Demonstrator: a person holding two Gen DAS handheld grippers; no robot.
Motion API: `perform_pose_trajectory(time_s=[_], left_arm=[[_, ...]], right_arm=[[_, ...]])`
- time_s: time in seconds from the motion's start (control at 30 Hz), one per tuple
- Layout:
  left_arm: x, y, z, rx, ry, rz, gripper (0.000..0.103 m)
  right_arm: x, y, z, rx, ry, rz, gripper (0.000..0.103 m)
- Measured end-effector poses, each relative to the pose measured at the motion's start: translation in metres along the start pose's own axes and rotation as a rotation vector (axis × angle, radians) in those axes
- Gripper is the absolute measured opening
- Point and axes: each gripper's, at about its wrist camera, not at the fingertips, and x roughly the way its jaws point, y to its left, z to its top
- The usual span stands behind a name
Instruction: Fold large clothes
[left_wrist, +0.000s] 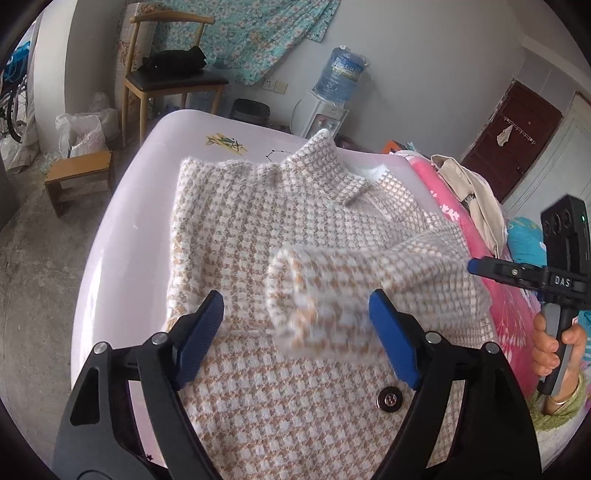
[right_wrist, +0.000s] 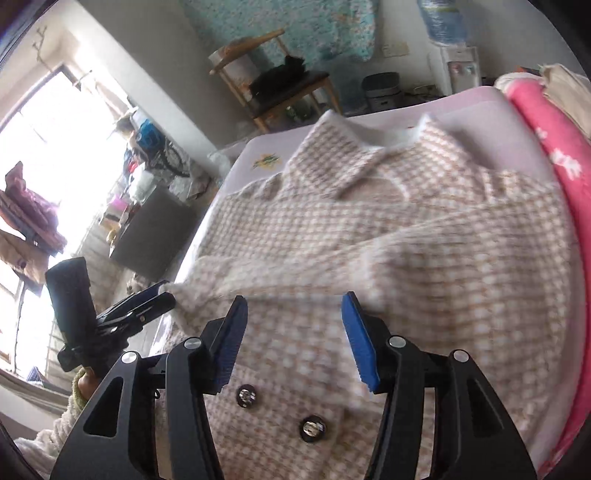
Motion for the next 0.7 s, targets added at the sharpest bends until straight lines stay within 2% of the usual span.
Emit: perform_pose_trajectory(time_s=[0.07,0.1,0.13,0.23,0.3,0.47,0.57,0.63,0.7], left_arm=[[0.011,0.004,0.007,-0.039,0.010,0.002,0.072],[0.017,0.007,0.012,-0.061,0.021,0.006,0.071],[0.023,0.010,0.016,-0.080,0.039,0.016,0.069],[0.021,0.011,-0.008,-0.114,0.096,0.036,0.064],[0.020,0.014,-0.023,-0.143,0.128,0.010,0.059],[0.020,0.009,-0.042,-0.167,0.182,-0.059,0.048],[0.025,0.001,-0.051,-0.136,0.220,-0.028,0.032],[0.024,-0.012,-0.057,-0.066,0.228,0.020,0.018],[0.017,-0.024,-0.065,0.018,0.228,0.067,0.014]], right_arm=[[-0.023,-0.024,-0.001,0.020,-0.046,-0.122,0.056],[-0.033,-0.036,-0.002,0.033,-0.060,-0.153,0.056],[-0.041,-0.048,-0.002,0.055,-0.071,-0.165,0.056],[-0.055,-0.076,-0.001,0.113,-0.097,-0.205,0.056],[-0.057,-0.091,-0.005,0.139,-0.101,-0.217,0.056],[-0.022,-0.102,-0.016,0.172,-0.061,-0.213,0.056],[0.002,-0.102,-0.020,0.146,-0.026,-0.289,0.056],[0.005,-0.099,-0.023,0.130,-0.030,-0.307,0.056],[0.003,-0.097,-0.023,0.116,-0.032,-0.309,0.056]])
